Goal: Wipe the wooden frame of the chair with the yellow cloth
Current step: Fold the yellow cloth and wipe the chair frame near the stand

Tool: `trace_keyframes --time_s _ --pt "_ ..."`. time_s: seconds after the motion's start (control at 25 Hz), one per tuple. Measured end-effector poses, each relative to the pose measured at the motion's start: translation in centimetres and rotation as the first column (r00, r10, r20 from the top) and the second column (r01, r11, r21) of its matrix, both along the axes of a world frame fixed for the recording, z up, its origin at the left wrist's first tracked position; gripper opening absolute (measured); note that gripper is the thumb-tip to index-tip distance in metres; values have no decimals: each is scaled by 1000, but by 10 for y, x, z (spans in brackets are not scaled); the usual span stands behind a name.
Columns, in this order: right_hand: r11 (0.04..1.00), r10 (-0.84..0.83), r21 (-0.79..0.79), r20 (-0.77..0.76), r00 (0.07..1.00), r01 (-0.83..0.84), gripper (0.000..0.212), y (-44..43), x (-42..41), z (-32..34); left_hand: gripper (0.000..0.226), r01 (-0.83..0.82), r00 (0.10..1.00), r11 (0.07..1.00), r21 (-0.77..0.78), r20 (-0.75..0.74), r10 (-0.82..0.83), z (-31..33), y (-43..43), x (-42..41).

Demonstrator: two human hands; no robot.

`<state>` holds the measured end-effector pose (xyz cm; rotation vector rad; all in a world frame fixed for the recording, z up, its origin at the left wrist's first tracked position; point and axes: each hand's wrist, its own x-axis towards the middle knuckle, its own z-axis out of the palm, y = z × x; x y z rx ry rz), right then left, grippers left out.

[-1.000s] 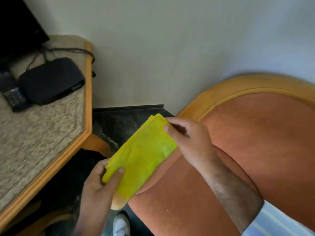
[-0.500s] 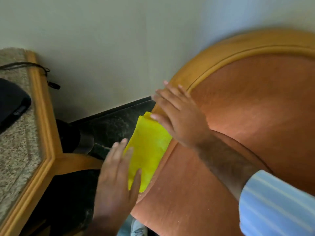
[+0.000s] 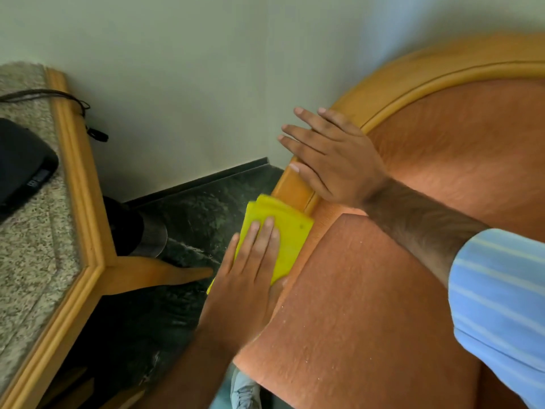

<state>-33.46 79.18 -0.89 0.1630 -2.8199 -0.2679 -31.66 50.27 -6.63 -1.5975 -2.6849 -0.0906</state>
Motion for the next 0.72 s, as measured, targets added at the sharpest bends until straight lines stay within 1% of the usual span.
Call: trace_keyframes --time_s 0.08,0.16,0.2,0.32,0.4,0.52,0.56,0.64,0.72 --pt "1000 -6 9 10 1000 6 54 0 0 0 75 18 1000 997 -80 -18 -20 -3 -53 21" --pt "1000 -9 12 13 1000 9 55 0 0 0 69 21 996 992 -127 -78 -31 -2 -105 39" --pt "1000 -7 16 14 1000 7 56 1 0 -1 66 8 996 990 -144 -84 -20 0 -122 45" --pt "999 -9 31 33 999 8 57 3 1 4 62 -24 997 987 -159 -78 12 3 -131 48" --pt "999 -8 39 35 999 7 57 2 3 5 65 1 997 988 -151 -71 -12 3 -112 44" --pt "1000 -16 26 52 999 15 59 0 2 6 71 6 1000 992 -123 -24 -9 6 -49 22" --pt "1000 -20 20 59 998 18 59 -1 3 6 72 -14 1000 996 -88 -11 13 9 -21 12" --pt "1000 -24 18 54 998 23 57 -2 4 5 73 -58 998 998 32 21 58 16 33 -4" --pt "1000 -3 5 38 999 3 53 -3 4 4 74 -82 996 990 111 41 78 18 66 -17"
